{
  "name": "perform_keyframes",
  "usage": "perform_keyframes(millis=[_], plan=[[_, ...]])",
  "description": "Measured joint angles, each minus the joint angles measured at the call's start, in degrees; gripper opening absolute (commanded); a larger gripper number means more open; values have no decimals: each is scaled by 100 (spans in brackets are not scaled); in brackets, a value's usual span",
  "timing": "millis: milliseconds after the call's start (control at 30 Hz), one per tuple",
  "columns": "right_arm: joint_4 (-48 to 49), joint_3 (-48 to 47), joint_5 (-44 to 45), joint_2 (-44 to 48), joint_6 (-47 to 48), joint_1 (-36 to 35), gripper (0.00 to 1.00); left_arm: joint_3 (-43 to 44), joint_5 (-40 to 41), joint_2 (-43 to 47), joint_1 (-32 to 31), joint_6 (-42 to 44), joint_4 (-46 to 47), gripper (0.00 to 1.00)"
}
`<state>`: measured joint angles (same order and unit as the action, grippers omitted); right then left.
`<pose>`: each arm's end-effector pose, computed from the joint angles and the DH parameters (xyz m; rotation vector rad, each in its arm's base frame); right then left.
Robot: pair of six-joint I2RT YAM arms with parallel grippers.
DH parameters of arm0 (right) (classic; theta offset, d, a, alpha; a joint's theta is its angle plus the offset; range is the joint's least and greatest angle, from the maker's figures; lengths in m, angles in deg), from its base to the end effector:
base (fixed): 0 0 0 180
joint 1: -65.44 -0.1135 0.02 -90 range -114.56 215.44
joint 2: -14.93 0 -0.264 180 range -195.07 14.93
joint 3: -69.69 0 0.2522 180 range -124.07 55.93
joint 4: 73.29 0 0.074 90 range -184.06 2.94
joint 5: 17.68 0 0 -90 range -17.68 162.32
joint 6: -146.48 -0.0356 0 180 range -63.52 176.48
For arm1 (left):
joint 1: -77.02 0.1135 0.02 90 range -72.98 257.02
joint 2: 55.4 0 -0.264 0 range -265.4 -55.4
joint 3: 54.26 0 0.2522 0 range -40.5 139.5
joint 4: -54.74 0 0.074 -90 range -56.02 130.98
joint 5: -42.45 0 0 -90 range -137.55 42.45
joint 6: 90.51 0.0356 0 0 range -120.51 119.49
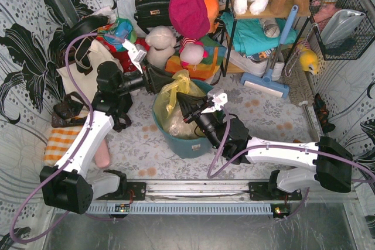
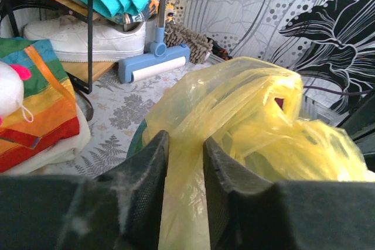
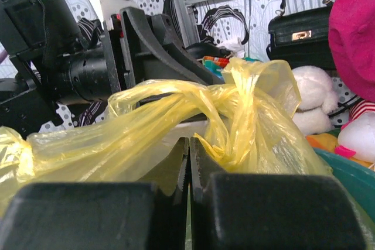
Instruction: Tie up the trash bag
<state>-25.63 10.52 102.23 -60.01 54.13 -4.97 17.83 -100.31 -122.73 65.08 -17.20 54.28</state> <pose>0.1117 0.2608 0.3553 -0.1650 1.1238 0.8728 0.2533 -0.0825 0.3852 0.7071 1.4656 -1.0722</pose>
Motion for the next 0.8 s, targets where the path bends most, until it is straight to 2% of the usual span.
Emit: perform_keyframes(millis=[133,200,233,300,400,533,667,800], plan=[[-98,0,-59,-11,-39,0,0,0,-92,22,0,-44,98,22],[-101,-2,-81,-46,-68,2,0,0,-142,42,0,-61,107,21],[-103,-7,-85,-74,-87,0,0,0,-160,55,0,-63,107,25],[-105,-17,-103,-136,-109,2,0,0,-175,96,0,-61,92,46],[-109,-22,-103,-162,-114,0,0,2,-52,269,0,-15,-116,58],[-284,-33,-105,-46,-131,0,0,271,492,702,0,170,-990,60],[-723,-214,-162,267,-149,2,0,1036,988,1130,0,323,-1928,60],[-1078,-544,-236,498,-177,2,0,1714,1134,1469,0,319,-2680,60]])
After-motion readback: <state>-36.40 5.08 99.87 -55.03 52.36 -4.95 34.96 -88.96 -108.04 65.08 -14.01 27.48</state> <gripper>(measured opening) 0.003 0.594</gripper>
